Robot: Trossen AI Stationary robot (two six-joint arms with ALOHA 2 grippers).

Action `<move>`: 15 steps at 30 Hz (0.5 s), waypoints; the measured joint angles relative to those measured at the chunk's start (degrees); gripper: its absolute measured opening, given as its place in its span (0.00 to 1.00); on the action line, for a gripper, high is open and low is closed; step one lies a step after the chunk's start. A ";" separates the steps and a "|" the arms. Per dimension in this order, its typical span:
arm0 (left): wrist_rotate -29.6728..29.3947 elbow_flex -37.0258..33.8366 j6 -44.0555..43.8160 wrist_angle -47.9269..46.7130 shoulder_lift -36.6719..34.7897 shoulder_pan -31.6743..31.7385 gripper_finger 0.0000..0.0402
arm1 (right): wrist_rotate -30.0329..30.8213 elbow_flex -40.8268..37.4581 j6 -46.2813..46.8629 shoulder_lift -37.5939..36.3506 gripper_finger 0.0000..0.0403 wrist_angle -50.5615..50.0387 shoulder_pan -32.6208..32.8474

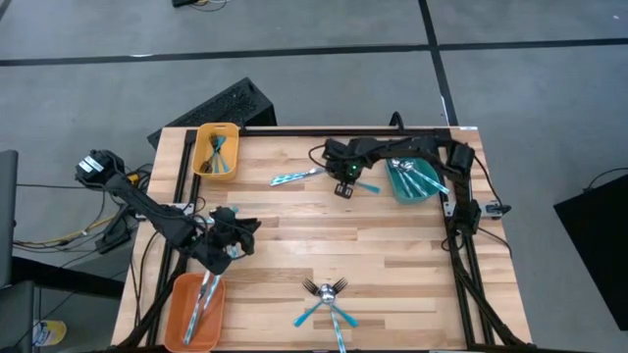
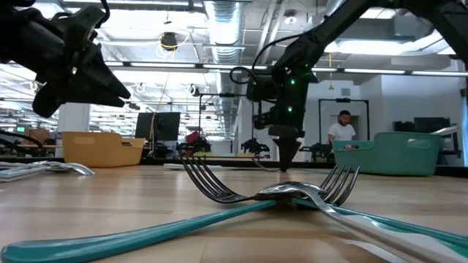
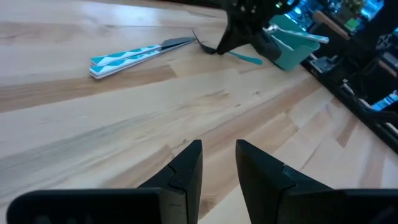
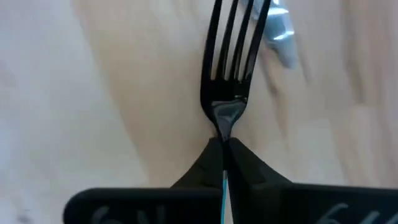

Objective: Sort silverware by color (type)
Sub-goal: Put the blue fork into the yellow bin

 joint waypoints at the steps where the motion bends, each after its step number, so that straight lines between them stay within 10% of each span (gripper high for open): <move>1: 0.09 0.00 0.45 0.45 0.00 0.00 0.21 | -1.09 -0.15 -0.08 -0.51 0.05 0.51 0.54; 15: 0.92 0.00 11.17 11.18 2.44 -0.29 0.21 | -6.10 -5.85 6.34 -7.13 0.04 49.94 8.99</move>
